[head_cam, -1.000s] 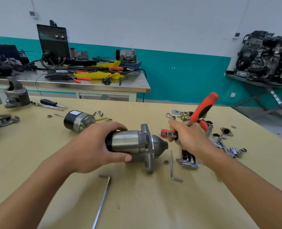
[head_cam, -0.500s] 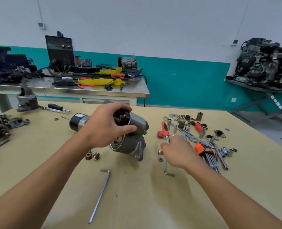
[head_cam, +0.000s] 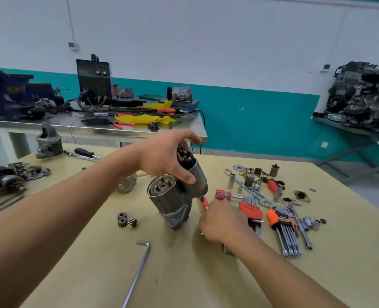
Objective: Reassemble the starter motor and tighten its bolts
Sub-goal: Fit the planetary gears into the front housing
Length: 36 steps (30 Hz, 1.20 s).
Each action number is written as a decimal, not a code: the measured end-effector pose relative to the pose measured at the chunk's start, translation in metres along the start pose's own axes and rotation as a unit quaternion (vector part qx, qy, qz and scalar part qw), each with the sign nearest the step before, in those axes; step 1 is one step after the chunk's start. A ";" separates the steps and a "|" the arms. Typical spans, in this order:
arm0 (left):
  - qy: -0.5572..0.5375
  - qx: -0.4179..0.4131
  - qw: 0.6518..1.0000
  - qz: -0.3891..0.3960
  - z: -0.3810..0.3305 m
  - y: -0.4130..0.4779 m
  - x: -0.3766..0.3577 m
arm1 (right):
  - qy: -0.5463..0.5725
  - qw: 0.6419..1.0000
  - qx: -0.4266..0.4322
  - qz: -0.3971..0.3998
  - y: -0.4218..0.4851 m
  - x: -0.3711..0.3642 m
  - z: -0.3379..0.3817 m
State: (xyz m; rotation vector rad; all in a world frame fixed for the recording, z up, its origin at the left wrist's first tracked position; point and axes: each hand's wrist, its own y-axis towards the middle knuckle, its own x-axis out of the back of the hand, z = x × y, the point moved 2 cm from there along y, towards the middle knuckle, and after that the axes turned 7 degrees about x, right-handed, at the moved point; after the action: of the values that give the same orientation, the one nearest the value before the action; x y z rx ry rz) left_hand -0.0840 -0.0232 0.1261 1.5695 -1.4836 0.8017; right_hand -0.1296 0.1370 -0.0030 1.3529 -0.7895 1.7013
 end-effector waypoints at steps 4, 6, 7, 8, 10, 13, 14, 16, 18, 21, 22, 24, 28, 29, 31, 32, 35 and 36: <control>0.007 -0.005 1.000 0.030 -0.002 0.012 0.003 | -0.027 0.999 -0.010 -0.032 0.002 0.021 -0.010; 0.003 -0.012 0.999 0.038 -0.001 0.018 0.004 | 0.039 0.998 0.011 -0.047 0.007 0.049 -0.022; 0.005 -0.016 0.999 0.039 0.000 0.022 0.004 | 0.108 0.993 0.045 -0.035 0.009 0.062 -0.025; 0.008 -0.020 0.999 0.039 0.001 0.025 0.003 | 0.187 0.977 0.096 -0.023 0.011 0.072 -0.025; -0.007 -0.024 0.999 0.041 0.000 0.029 0.000 | 0.320 0.929 0.185 -0.020 0.015 0.077 -0.016; -0.157 -0.014 0.984 0.081 0.005 0.027 -0.007 | 0.417 0.878 0.219 -0.086 0.026 0.053 -0.002; -0.217 -0.016 0.973 0.078 0.011 0.024 -0.006 | 0.450 0.858 0.214 -0.125 0.029 0.044 -0.002; -0.264 -0.021 0.964 0.020 0.030 0.018 0.000 | 0.528 0.808 0.205 -0.162 0.031 0.031 -0.008; -0.259 0.016 0.964 -0.052 0.056 0.011 -0.004 | 0.588 0.768 0.198 -0.161 0.032 0.024 -0.017; -0.348 0.108 0.931 -0.005 0.076 0.001 -0.051 | 0.608 0.750 0.178 -0.190 0.034 0.017 -0.022; -0.387 0.124 0.914 0.012 0.073 -0.002 -0.070 | 0.621 0.738 0.169 -0.204 0.033 0.016 -0.021; -0.450 0.128 0.884 -0.013 0.059 -0.007 -0.096 | 0.640 0.716 0.163 -0.225 0.028 0.016 -0.017; -0.465 0.075 0.880 -0.065 0.037 -0.015 -0.097 | 0.646 0.705 0.192 -0.222 0.016 0.024 -0.015; -0.449 0.053 0.890 -0.064 0.034 -0.018 -0.093 | 0.649 0.700 0.199 -0.221 0.014 0.026 -0.015; -0.420 0.028 0.904 -0.072 0.033 -0.024 -0.084 | 0.656 0.694 0.206 -0.216 0.009 0.030 -0.013; -0.412 0.025 0.907 -0.078 0.033 -0.026 -0.081 | 0.656 0.695 0.207 -0.211 0.006 0.030 -0.011; -0.443 0.049 0.891 -0.079 0.040 -0.029 -0.082 | 0.655 0.701 0.203 -0.196 0.003 0.028 -0.004; -0.474 0.069 0.874 -0.082 0.043 -0.030 -0.082 | 0.668 0.694 0.196 -0.183 0.003 0.027 -0.003</control>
State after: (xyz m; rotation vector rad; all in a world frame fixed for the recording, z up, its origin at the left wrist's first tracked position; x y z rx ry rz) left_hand -0.0664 -0.0231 0.0301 2.3346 -1.9194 -0.0290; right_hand -0.1366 0.1433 0.0228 0.1400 0.6815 1.9596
